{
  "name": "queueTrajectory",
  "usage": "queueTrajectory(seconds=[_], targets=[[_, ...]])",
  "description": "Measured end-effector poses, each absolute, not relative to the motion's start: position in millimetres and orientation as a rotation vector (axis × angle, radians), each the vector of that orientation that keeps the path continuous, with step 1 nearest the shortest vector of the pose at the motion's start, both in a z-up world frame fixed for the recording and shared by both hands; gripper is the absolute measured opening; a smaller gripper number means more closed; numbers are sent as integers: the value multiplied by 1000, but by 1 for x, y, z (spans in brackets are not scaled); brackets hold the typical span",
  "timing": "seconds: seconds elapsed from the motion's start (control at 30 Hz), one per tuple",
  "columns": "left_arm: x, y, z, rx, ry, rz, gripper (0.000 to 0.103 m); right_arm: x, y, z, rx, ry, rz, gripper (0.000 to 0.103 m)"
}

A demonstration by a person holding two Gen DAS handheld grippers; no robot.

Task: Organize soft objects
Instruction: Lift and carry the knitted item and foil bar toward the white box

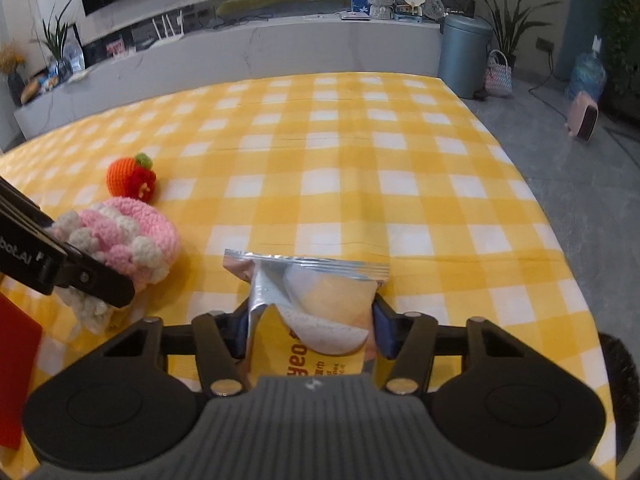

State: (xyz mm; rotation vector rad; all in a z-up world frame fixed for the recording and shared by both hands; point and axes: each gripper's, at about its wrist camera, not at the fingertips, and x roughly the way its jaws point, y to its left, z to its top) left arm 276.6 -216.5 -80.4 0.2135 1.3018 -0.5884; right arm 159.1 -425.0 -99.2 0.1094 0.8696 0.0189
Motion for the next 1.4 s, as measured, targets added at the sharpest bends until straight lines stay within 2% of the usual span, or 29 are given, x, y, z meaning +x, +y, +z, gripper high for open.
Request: queueTrajectory(seconds=[0.27,0.4,0.5,0.73,1.0,1.4], targets=[[261,-215,-62,235,1159,-613,53,150,-431,-82,192,785,17,52],[248,-201,-37,88,1109,-710,53,147,-434,-72,218,730,-17,52],[227,-204,-10,171,982,-710,53,144,-435,-65,231,701,-39,52],[195,-193,25,217,890,-669,53,137,-433,-53,246,658,-18,52],[141,-129,68,282,687,-532,53,116,-421,-16,348,521,97,52],[81,8,90,24,571,-257,53,95,-360,27,291,446,257,52]])
